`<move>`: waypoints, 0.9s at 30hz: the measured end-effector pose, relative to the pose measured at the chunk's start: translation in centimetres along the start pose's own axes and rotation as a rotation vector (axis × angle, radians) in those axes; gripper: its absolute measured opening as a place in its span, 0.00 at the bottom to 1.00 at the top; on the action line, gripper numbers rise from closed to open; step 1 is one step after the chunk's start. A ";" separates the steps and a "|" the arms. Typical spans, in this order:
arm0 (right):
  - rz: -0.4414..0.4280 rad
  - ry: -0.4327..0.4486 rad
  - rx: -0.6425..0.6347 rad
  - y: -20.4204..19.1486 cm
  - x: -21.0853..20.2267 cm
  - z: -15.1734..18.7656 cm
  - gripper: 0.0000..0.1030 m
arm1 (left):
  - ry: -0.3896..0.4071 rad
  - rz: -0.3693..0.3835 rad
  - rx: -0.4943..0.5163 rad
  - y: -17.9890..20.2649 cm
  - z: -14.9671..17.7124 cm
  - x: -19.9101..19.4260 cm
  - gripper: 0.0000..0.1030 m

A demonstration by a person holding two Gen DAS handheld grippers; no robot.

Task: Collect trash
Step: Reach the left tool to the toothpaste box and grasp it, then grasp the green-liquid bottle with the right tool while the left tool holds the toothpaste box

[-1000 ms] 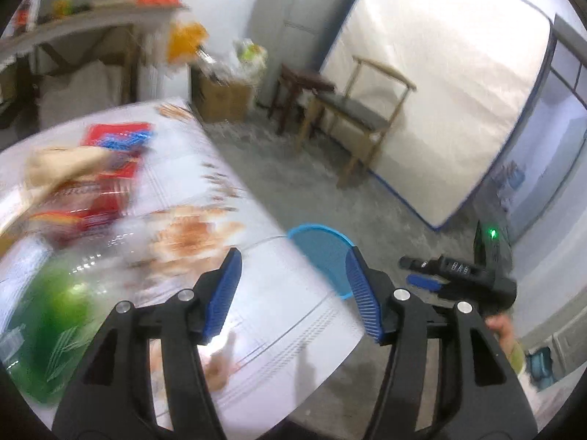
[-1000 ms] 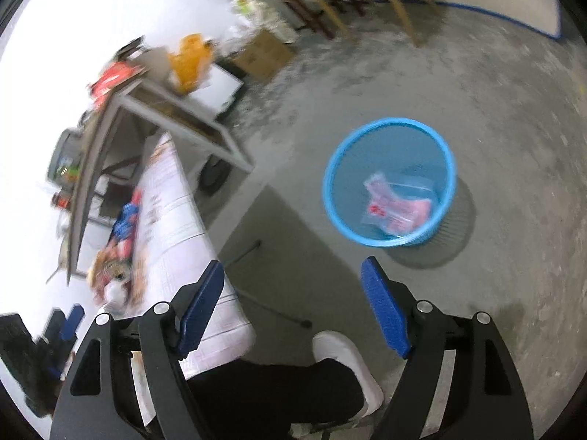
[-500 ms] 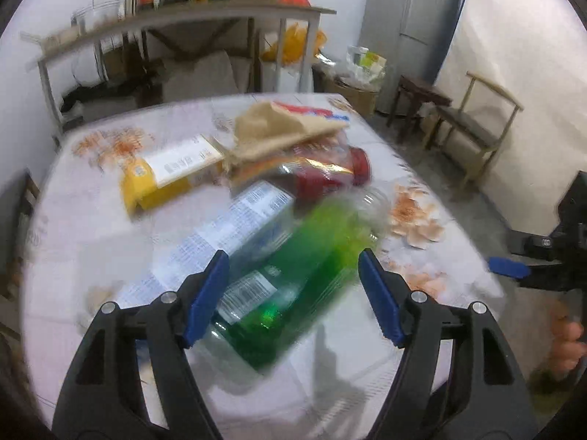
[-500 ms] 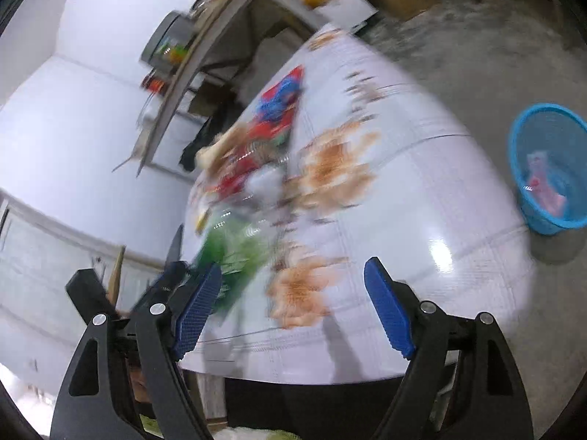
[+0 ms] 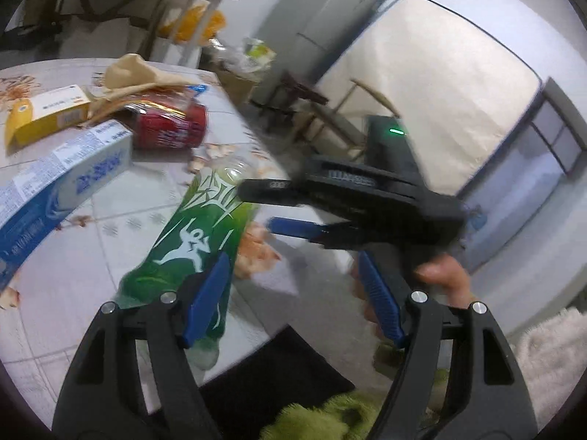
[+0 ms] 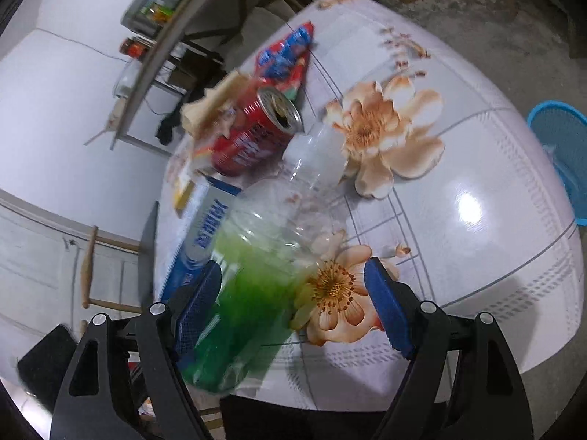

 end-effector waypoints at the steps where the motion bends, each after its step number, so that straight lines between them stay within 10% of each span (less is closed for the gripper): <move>1: -0.004 -0.004 0.000 -0.1 0.2 0.0 0.76 | 0.015 -0.001 0.014 0.1 0.0 -0.5 0.67; 9: -0.034 -0.035 0.005 -1.1 1.5 -0.3 0.71 | 0.115 -0.367 0.032 -8.3 -2.3 -6.2 0.67; 14: -0.055 -0.056 0.019 -1.6 2.2 -0.4 0.71 | 0.034 -0.574 -0.015 -16.1 -2.2 -7.7 0.67; 23: -0.065 -0.081 0.029 -1.8 2.7 -0.7 0.71 | -0.065 -0.524 -0.027 -16.9 -0.4 -5.6 0.49; 27: -0.069 -0.097 0.031 -1.6 2.5 -0.7 0.72 | -0.076 -0.385 -0.087 -14.5 0.9 -4.9 0.35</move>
Point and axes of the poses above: each gripper's, at about its wrist camera, not at the fingertips, and x roughly the way its jaws point, y to its right, z to its underside, the point moved 9 cm from there along x, roughly the way its jaws point, and after that the axes turned 7 degrees about x, right-handed, at the moved point
